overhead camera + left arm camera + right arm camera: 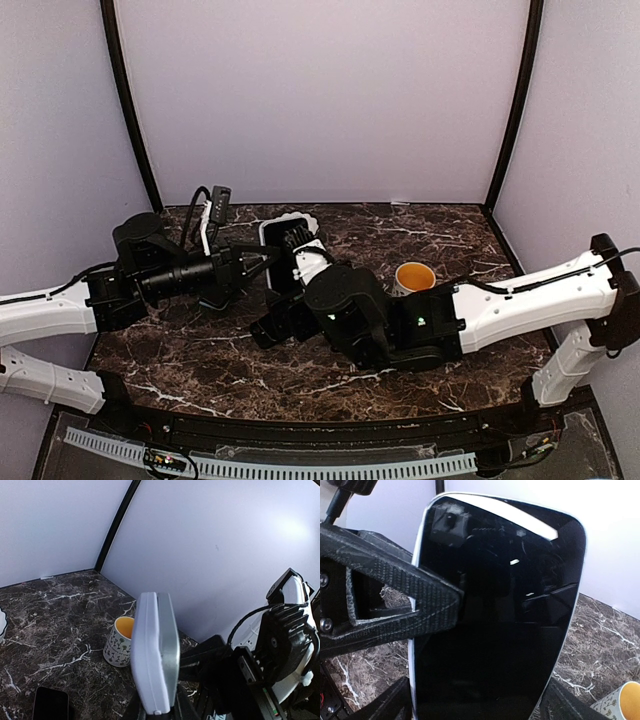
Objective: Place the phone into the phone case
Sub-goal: Pass from the right arm to the left, then pass from the left arm to the right
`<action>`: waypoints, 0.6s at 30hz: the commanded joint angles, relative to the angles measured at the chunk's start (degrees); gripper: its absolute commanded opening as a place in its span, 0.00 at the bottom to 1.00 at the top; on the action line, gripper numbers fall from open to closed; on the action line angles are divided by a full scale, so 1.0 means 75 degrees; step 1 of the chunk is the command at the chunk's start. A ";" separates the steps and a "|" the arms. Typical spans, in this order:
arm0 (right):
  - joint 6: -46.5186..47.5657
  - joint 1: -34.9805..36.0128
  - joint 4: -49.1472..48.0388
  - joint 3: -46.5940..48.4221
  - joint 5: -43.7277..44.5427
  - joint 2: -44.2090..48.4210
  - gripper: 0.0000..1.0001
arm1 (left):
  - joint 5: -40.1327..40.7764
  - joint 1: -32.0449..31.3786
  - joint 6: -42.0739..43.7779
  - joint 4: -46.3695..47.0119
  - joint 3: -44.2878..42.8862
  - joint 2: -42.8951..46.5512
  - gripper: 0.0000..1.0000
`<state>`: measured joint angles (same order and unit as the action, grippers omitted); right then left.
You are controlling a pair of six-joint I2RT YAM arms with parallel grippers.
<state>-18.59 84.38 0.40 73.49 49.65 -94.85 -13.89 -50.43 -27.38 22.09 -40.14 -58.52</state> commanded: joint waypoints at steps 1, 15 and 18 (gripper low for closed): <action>0.0732 0.0066 -0.0729 -0.0519 -0.0758 0.1004 0.98 | -0.0575 -0.0004 0.0664 0.0065 -0.0102 0.0327 0.00; 0.1444 -0.1683 -0.1404 -0.2242 -0.8257 0.3601 0.98 | -0.3363 -0.0153 0.1916 0.0729 0.0062 0.0951 0.00; 0.1193 -0.1997 -0.1690 -0.2160 -0.8904 0.3435 0.88 | -0.3635 -0.0249 0.1993 0.0817 0.0029 0.0943 0.00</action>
<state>-8.75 72.36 -6.72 57.36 -4.89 -68.01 -34.98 -51.40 -14.68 22.13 -39.70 -52.93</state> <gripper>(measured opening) 0.944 0.105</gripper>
